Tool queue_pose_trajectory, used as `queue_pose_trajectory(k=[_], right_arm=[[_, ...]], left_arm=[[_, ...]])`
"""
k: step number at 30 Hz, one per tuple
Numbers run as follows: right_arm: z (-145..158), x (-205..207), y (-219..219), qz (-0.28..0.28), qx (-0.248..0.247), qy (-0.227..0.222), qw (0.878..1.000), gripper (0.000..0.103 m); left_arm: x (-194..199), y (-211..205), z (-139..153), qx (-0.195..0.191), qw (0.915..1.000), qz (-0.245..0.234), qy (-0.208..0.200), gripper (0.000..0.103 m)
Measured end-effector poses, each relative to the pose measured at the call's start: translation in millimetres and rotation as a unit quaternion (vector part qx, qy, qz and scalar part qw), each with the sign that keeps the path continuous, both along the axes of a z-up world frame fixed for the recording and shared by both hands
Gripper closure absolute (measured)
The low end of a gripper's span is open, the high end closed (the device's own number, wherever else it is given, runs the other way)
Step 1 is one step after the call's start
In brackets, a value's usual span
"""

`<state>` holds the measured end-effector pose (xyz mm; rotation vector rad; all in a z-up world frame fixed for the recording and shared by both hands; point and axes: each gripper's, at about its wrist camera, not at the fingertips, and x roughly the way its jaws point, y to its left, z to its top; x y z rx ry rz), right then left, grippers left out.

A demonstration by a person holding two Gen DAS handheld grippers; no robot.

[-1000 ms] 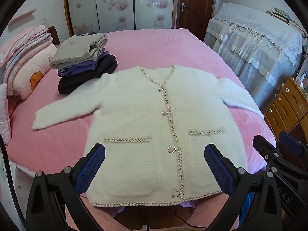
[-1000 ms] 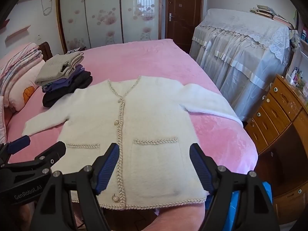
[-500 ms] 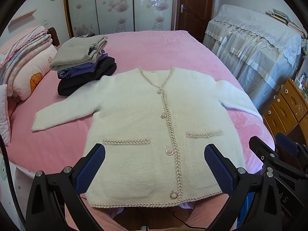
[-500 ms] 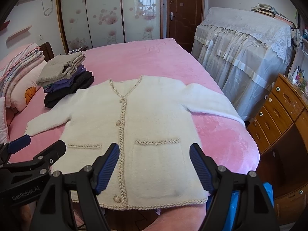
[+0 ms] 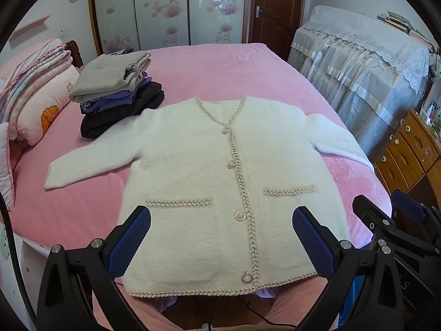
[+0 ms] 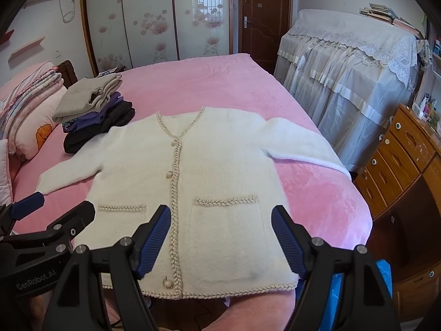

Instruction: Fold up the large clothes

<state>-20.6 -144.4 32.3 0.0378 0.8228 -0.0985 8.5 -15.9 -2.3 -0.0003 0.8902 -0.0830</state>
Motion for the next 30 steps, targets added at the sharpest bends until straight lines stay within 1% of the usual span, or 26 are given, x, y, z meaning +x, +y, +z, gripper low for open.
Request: queue_pose_trajectory(k=[12, 19, 25, 28, 30], right_arm=[[-1.4, -2.6, -4.4, 0.001, 0.007, -0.001, 1.000, 0.027], [1.0, -4.2, -22.2, 0.000, 0.030, -0.014, 0.999, 0.027], [-1.2, -1.1, -36.5, -0.004, 0.038, -0.011, 0.999, 0.027], [-2.8, 1.2, -41.6, -0.003, 0.037, -0.009, 0.999, 0.027], [-3.9, 2.0, -44.6, -0.003, 0.031, -0.009, 0.999, 0.027]], left_arm=[[2.0, -10.6, -3.6, -0.004, 1.0000, -0.002, 0.004, 0.001], [2.3, -21.6, 0.2, -0.009, 0.9999, -0.005, -0.007, 0.001], [8.3, -35.3, -1.0, -0.005, 0.9999, -0.010, -0.003, 0.001], [12.2, -39.5, -3.3, -0.012, 0.9999, -0.012, -0.001, 0.001], [15.6, -40.1, -4.7, -0.026, 0.9996, -0.014, 0.003, 0.001]])
